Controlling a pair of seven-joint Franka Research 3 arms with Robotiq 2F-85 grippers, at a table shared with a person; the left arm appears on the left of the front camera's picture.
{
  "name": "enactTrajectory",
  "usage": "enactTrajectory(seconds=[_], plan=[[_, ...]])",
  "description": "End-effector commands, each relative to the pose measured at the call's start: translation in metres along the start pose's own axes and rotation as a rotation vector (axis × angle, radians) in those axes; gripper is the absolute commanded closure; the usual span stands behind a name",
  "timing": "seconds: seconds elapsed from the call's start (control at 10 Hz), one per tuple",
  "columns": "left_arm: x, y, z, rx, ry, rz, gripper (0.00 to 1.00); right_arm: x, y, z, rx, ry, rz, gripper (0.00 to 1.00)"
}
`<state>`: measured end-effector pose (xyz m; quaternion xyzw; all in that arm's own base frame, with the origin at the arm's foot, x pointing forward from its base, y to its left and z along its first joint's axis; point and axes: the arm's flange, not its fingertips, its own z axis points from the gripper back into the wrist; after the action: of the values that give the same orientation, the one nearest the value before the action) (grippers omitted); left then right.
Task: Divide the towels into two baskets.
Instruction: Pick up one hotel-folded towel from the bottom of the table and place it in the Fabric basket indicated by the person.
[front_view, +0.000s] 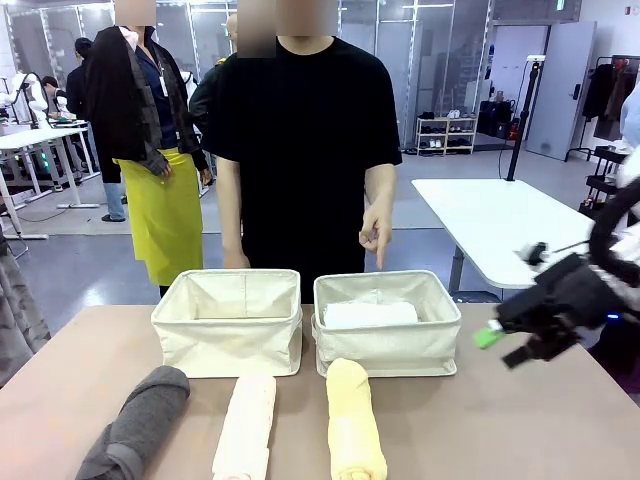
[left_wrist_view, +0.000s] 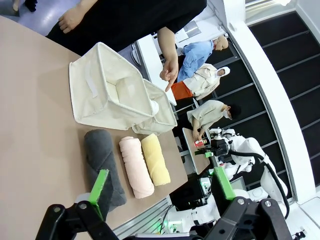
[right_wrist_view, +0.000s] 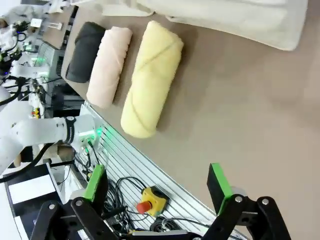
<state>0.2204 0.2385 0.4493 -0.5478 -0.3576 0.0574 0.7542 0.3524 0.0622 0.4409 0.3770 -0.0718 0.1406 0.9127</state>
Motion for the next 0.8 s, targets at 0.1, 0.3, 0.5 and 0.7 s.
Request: enactTrajectory(seconds=[0.1,0.3,0.5,0.7], plan=[[0.000,0.000,0.003,-0.024,-0.011,-0.026,0.00,-0.020,0.057,-0.096,-0.197,0.021,-0.031,0.00],[0.000,0.000,0.003,-0.024,-0.011,-0.026,0.00,-0.025,0.085,-0.138,-0.326,0.014,-0.001,0.00],[0.000,0.000,0.003,-0.024,-0.011,-0.026,0.00,-0.033,0.101,-0.165,-0.369,0.022,0.041,0.00],[0.000,0.000,0.003,-0.024,-0.011,-0.026,0.00,-0.032,0.101,-0.185,-0.447,0.028,0.045,0.00]])
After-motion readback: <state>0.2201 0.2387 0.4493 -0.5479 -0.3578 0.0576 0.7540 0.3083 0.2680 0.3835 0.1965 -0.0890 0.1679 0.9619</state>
